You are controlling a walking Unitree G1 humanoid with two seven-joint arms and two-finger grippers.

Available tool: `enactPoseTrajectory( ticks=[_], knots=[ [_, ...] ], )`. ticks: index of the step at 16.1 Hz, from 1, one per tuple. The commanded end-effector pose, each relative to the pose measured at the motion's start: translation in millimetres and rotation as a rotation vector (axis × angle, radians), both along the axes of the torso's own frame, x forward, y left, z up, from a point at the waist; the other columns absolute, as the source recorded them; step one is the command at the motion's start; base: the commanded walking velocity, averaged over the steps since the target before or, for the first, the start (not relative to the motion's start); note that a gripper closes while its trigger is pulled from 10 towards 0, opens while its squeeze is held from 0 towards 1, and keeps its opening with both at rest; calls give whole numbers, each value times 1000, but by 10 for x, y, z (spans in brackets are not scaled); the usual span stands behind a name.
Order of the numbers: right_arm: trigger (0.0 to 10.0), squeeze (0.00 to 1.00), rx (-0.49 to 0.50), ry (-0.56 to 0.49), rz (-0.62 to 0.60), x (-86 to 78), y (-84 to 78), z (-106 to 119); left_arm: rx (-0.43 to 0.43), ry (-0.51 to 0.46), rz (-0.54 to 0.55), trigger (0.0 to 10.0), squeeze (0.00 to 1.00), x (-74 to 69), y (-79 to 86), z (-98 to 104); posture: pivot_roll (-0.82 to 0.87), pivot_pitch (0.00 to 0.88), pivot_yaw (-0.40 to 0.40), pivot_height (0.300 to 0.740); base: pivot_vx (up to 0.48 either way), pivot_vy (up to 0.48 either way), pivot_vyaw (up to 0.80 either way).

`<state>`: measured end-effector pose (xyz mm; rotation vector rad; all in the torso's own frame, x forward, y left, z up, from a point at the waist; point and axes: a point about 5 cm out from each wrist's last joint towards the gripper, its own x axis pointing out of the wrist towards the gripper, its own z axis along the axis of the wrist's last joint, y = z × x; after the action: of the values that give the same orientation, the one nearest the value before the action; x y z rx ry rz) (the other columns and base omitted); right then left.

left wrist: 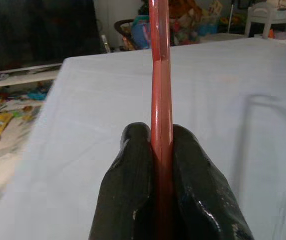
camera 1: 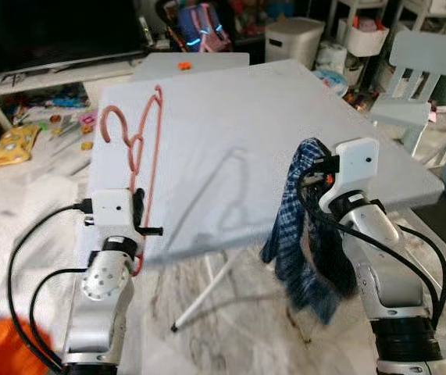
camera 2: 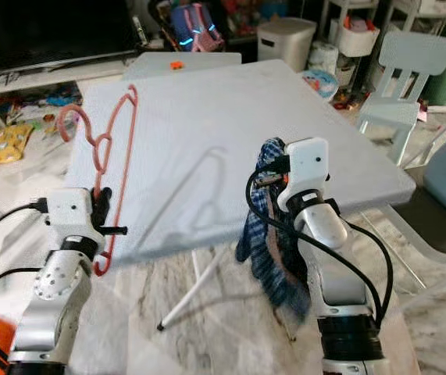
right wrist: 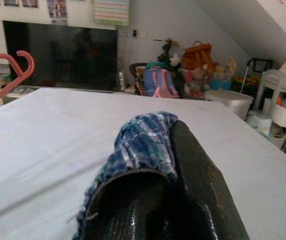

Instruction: Hang hanger

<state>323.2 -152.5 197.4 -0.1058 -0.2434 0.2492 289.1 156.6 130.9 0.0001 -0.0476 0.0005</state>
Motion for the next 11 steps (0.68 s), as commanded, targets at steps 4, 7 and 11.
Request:
enactPoseTrajectory(
  ticks=[4,7,11],
  knots=[
    [10000,0,22,-103,20,180,34,349,13,7,-1,10000,0,27,-64,5,-143,65,39,740,305,0,0],
    [10000,0,55,-167,85,347,267,620,11,10,9,10000,0,38,-73,-9,-146,60,35,740,0,0,0],
    [10000,0,190,-307,168,602,734,1272,32,6,71,10000,0,42,-48,-10,-129,51,17,740,0,0,0]
  ],
)
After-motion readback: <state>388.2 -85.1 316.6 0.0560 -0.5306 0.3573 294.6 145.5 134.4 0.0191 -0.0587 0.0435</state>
